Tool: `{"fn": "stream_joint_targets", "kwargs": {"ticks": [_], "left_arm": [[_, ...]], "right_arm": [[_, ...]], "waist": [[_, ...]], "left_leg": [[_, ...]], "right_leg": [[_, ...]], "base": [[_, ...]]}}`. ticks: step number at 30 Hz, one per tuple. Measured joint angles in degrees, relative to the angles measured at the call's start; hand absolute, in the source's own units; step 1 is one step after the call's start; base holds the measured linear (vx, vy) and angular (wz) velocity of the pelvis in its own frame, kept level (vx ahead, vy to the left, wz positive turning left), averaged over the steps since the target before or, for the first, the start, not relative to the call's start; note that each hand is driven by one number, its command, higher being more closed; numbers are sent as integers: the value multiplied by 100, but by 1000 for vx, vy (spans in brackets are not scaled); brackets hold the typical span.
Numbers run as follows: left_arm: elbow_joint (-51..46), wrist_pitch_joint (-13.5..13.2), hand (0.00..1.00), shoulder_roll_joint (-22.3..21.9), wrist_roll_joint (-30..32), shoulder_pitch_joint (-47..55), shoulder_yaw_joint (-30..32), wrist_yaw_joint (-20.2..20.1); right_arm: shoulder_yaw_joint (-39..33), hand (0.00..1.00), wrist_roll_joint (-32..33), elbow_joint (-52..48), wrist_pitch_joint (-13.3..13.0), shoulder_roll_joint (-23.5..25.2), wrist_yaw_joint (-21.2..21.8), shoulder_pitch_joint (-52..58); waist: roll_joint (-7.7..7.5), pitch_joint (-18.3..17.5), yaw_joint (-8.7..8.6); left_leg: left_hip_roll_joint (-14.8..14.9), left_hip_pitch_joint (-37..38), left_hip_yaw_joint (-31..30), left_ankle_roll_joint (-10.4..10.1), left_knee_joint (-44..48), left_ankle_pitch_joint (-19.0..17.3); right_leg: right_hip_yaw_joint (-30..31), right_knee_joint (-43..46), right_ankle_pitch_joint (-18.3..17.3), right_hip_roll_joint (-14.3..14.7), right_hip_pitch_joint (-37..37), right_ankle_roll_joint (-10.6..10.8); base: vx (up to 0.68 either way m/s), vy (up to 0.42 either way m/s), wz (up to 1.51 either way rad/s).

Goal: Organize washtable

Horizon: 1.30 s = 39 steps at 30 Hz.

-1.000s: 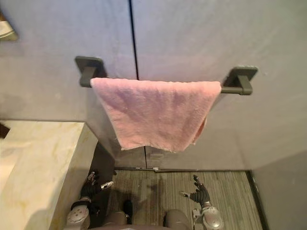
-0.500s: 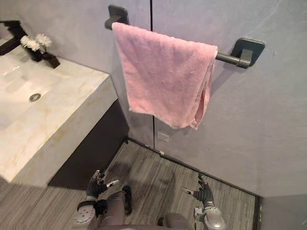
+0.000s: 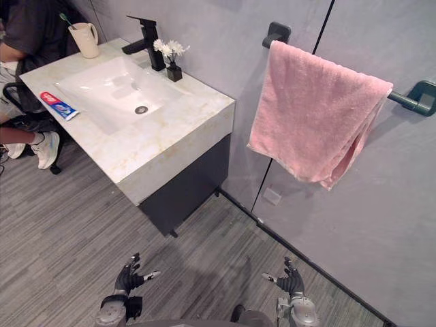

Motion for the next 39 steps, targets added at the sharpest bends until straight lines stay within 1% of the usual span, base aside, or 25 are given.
{"fn": "stream_joint_targets", "kwargs": {"ticks": [3,4,6,7,8,10,11,13,14,17,20,22,23,24,27,29,30,32,33,34,35,36,37,38,39], "left_arm": [[29,2,0,-2,-17,19,135,18],[16,-3,0,-24,-68,15,147,22],[17,-3,0,-96,-179,8,213,37],[18,-10,0,-182,-252,4,281,44],[24,-16,0,-248,-300,-17,286,46],[84,-17,0,-300,-403,16,287,51],[231,-18,0,-291,-457,71,304,56],[298,-26,0,-200,-458,168,392,100],[371,-25,0,-143,-458,233,475,130],[467,-15,0,-42,-459,246,497,127],[455,-25,0,-86,-458,226,501,123],[429,-26,0,-133,-452,270,450,113],[392,-32,0,-108,-453,253,398,113],[375,-45,0,-26,-453,139,410,116],[393,-42,0,100,-453,-50,415,127],[429,-44,0,43,-453,-149,313,121],[456,-47,0,29,-452,-198,265,120],[458,-68,0,27,-448,-271,57,105],[492,-50,0,-28,-449,-289,33,96],[504,-41,0,-126,-448,-296,30,97],[466,-65,0,-191,-451,-214,19,97],[459,-63,0,-274,-451,-226,40,118],[445,-57,0,-334,-452,-221,114,128],[347,-51,0,-413,-455,-83,247,127],[192,-56,0,-515,-458,80,255,123]], "right_arm": [[24,0,-2,0,13,15,-11,70],[32,0,-1,-1,73,20,-26,115],[26,0,1,-2,102,45,-74,149],[28,0,3,22,100,47,-104,138],[42,0,4,26,100,64,-112,141],[49,0,7,18,104,22,-127,120],[58,0,13,24,106,29,-126,138],[149,0,14,68,108,129,-126,56],[307,0,13,57,97,216,-125,-127],[550,0,9,-17,99,360,-110,-461],[688,0,-6,-263,107,353,-103,-627],[709,0,-44,-564,107,261,-101,-581],[709,0,-44,-773,87,189,-104,-456],[783,0,-48,-822,82,199,-97,-436],[1157,0,-49,-795,93,230,-91,-426],[1408,0,-50,-792,87,226,-76,-412],[1426,0,-50,-795,85,223,-74,-411],[1497,0,-51,-818,77,236,-48,-348],[1565,0,-53,-817,69,191,-2,-312],[1603,0,-56,-813,95,108,15,-348],[1679,0,-110,-939,85,70,29,-332],[1679,0,-210,-1045,90,55,25,-364],[1703,0,-277,-1174,96,143,26,-350],[1835,0,-300,-1416,104,187,27,-262],[1957,0,-316,-1704,95,211,28,-199]], "waist": [[-23,50,10],[-44,84,28],[-30,122,15],[-205,123,7],[-164,196,-18],[-67,298,-8],[1,319,-19],[-125,331,42],[-268,360,71],[-457,438,212],[-437,466,350],[-290,487,286],[-181,531,204],[-198,626,157],[-346,831,129],[-285,887,-9],[-273,890,-24],[-444,843,-61],[-537,774,-159],[-346,739,-130],[-142,576,-181],[-40,610,-185],[21,645,-166],[62,653,-160],[70,646,-125]], "left_leg": [[-184,-201,-260,97,-20,48],[-304,-394,-407,240,-42,61],[-311,-566,82,584,-74,-146],[-295,-608,801,771,-162,-203],[-71,-761,1741,807,81,-194],[114,-803,2379,649,259,-16],[107,-830,2275,487,248,487],[-124,-801,1926,528,221,484],[-220,-856,1820,577,247,455],[-397,-1110,1651,736,606,254],[-525,-1330,1308,775,1076,-239],[-634,-1302,970,868,1170,-444],[-616,-1276,636,920,1121,-589],[-647,-1223,328,949,1051,-610],[-700,-841,-1,930,891,-693],[-649,-360,-319,854,760,-840],[-648,-272,-402,827,735,-870],[-816,-3,-634,528,802,-1046],[-843,143,-881,385,897,-1229],[-719,196,-900,320,911,-1265],[-531,140,-916,212,1099,-1301],[-359,-3,-902,134,1623,-1340],[-179,-179,-868,58,2413,-1320],[107,-453,-799,-131,3618,-1054],[401,-728,-719,-149,4778,-889]], "right_leg": [[-279,-27,80,-212,-10,124],[-634,-9,49,-379,-9,181],[-1116,-77,39,-573,10,317],[-1391,-281,50,-785,38,384],[-1681,-300,59,-896,58,403],[-2011,-239,83,-963,188,462],[-2302,-156,108,-1021,383,588],[-2443,-65,107,-1206,523,670],[-2484,-50,144,-1304,549,731],[-2477,-47,192,-1489,600,785],[-2235,212,207,-1686,709,780],[-775,1456,104,-1948,195,272],[348,2288,-216,-1792,-231,332],[927,2838,-893,-1434,-594,430],[953,3172,-1403,-898,-1251,138],[742,2574,-1320,-422,-1763,108],[713,2283,-1180,-370,-1860,82],[832,1061,23,-366,-2003,40],[979,1305,657,-449,-2015,-255],[892,1553,493,-364,-2070,-183],[784,1719,49,-254,-2109,-215],[721,1811,-168,-162,-2014,-246],[704,1808,-311,-39,-1785,-310],[791,1781,-468,176,-1405,-447],[932,1699,-625,368,-1008,-525]], "base": [[-209,134,61],[-205,108,113],[-121,91,136],[-20,193,175],[0,270,173],[28,248,160],[67,232,182],[88,191,116],[127,137,50],[114,135,48],[141,149,53],[148,179,72],[166,66,111],[181,28,114],[267,-16,75],[412,-72,90],[402,-96,101],[414,-133,108],[416,-180,84],[534,-203,75],[528,-190,25],[636,-239,17],[642,-263,-20],[540,-203,-62],[537,-152,-76]]}}
